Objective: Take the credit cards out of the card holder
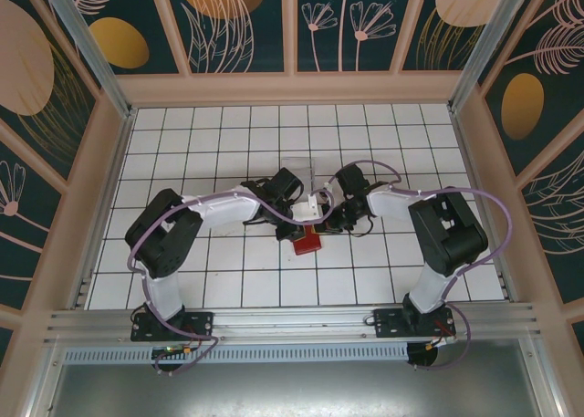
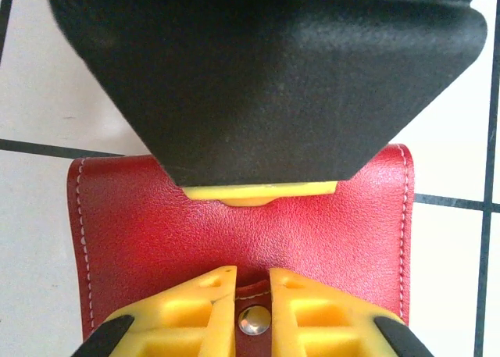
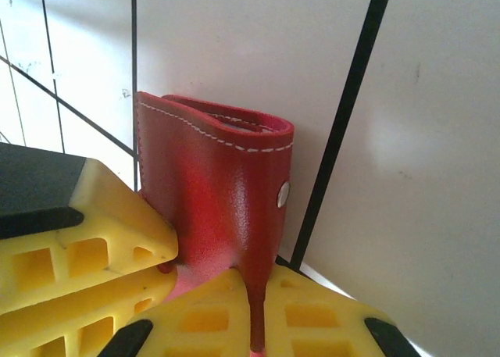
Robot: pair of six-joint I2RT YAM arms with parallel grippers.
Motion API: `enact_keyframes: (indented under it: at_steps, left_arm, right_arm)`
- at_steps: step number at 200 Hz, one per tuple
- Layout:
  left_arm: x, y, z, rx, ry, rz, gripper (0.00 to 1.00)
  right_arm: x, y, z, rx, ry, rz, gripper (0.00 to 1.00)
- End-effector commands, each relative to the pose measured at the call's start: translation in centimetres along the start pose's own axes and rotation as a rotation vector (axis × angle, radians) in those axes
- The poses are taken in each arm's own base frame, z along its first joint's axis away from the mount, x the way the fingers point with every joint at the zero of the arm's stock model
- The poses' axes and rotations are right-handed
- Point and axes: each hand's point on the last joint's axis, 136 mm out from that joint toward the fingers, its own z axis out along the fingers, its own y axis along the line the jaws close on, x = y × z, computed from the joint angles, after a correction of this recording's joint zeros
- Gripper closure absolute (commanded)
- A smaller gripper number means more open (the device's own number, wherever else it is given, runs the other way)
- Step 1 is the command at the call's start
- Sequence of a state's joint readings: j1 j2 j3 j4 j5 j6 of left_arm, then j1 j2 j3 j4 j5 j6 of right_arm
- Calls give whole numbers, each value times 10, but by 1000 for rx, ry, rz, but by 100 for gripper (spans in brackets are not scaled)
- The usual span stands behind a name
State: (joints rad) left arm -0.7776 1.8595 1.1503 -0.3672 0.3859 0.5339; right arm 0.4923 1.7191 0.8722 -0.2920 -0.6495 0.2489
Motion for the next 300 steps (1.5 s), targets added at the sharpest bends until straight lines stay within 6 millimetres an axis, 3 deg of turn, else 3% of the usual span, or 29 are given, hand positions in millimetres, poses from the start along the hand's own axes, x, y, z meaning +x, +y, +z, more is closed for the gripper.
enact_keyframes:
  at_steps: [1, 107, 135, 170, 201, 255, 291, 300]
  left_arm:
    - [6, -4, -12, -23, 18, -5, 83]
    - [17, -9, -21, -59, 10, -32, 87]
    - [20, -9, -22, -73, 14, -49, 82]
    - [6, -2, -41, -145, -57, -123, 63]
    - [-3, 13, -56, -241, -117, -269, 59]
    - [-25, 36, -71, -307, -199, -648, 55]
    - [-33, 38, -61, -244, -185, -936, 57]
    - [-22, 41, -50, -259, -125, -1004, 57]
  right_arm:
    - [2, -18, -9, 69, -27, 42, 91]
    - [9, -31, -9, 110, -26, 73, 92]
    - [7, -29, -11, 106, -34, 75, 91]
    - [5, -26, -15, 107, -51, 85, 81]
    - [2, -26, -19, 121, -73, 101, 73]
    - [-5, -23, -31, 144, -118, 105, 68]
    - [-9, -23, -42, 152, -149, 108, 67]
    - [-11, -23, -45, 156, -158, 107, 67]
